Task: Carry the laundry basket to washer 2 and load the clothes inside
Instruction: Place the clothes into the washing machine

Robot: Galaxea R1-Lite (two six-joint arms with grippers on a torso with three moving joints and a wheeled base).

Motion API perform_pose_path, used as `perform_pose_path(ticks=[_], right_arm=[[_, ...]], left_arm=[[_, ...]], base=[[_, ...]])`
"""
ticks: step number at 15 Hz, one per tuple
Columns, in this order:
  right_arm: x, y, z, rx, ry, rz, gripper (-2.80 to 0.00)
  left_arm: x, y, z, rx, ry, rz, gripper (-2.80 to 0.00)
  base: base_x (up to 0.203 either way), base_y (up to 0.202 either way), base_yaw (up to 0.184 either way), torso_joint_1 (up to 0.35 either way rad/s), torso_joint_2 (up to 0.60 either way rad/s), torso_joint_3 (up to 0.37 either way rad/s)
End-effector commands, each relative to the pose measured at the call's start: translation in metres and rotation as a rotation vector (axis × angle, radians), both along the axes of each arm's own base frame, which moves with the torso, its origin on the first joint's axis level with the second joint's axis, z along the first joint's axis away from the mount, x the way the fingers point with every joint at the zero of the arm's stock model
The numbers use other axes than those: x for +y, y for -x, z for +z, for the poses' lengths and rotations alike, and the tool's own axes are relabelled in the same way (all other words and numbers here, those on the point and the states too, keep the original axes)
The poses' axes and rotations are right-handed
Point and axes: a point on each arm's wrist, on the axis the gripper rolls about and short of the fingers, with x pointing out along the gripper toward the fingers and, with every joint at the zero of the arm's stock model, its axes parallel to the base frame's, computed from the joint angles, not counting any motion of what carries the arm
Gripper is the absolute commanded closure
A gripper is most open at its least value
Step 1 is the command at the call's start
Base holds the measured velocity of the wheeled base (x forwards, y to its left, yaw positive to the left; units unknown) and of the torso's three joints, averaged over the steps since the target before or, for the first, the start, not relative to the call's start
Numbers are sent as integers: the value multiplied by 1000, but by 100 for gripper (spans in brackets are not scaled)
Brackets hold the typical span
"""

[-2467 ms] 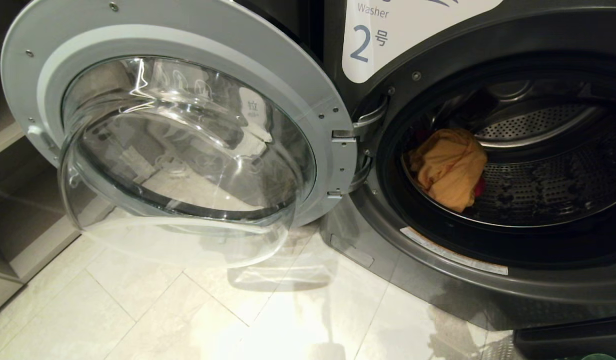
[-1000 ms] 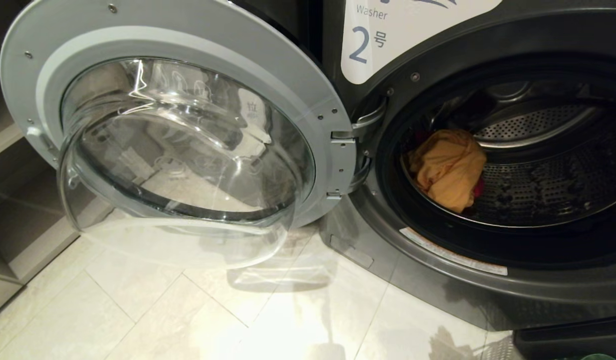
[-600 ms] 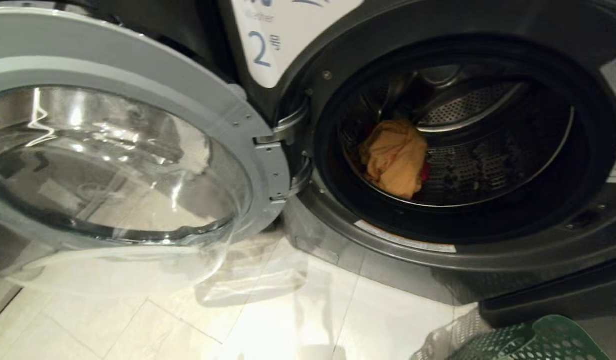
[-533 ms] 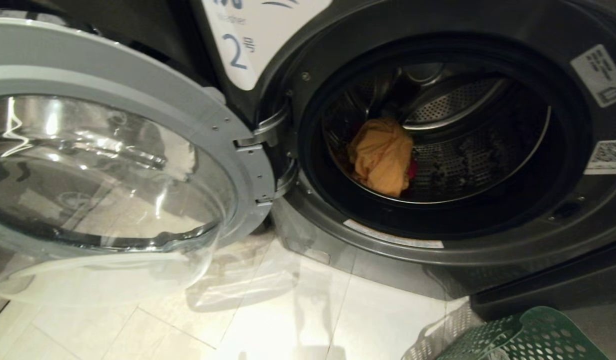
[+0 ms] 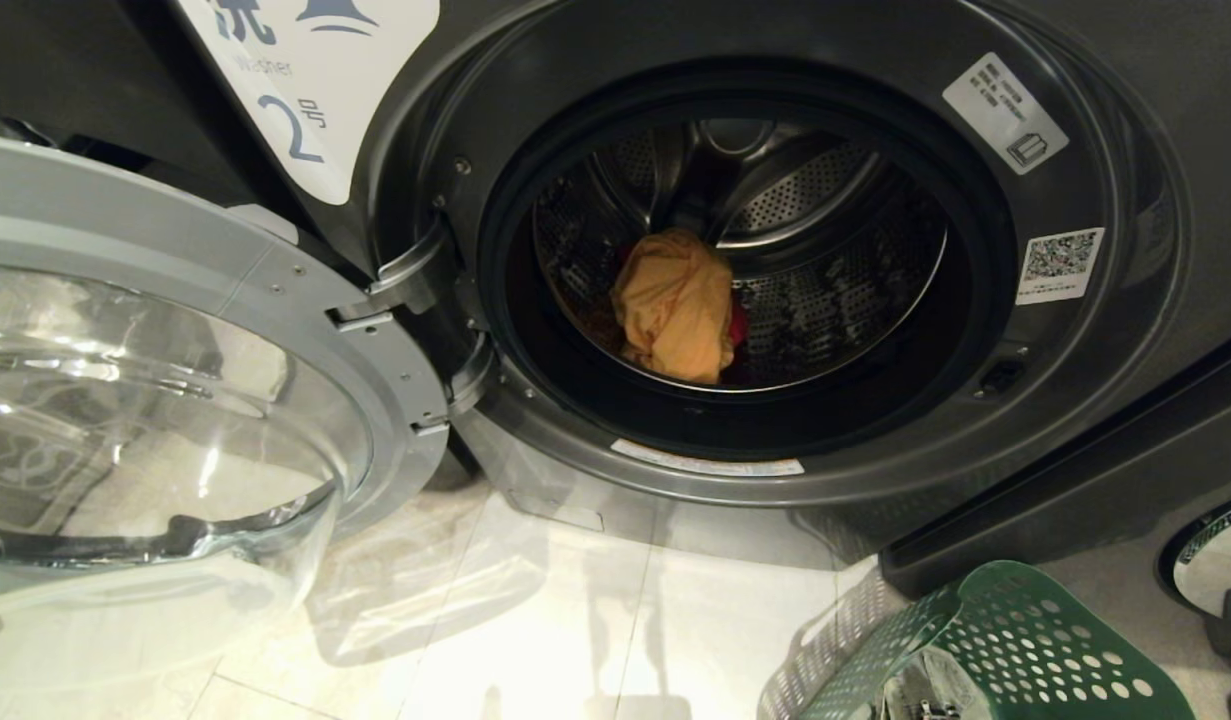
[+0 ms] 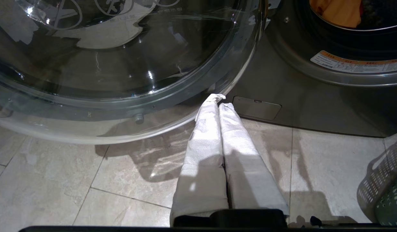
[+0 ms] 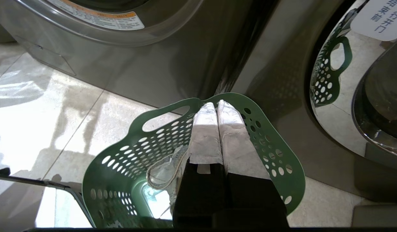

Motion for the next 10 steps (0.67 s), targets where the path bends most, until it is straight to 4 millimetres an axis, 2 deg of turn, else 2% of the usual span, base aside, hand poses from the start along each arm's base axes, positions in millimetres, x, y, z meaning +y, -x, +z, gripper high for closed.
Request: perform_pose_path(ticks=[1,10], right_arm=[[0,0,0,2,3,2,0],[-1,0,0,7,-49,-30,0]], left_arm=[[0,-3,-11,39,-4,1,0],[0,-3,-11,39,-26,-4,0]], base=[[0,0,0,0,0,0],[0,0,0,0,0,0]])
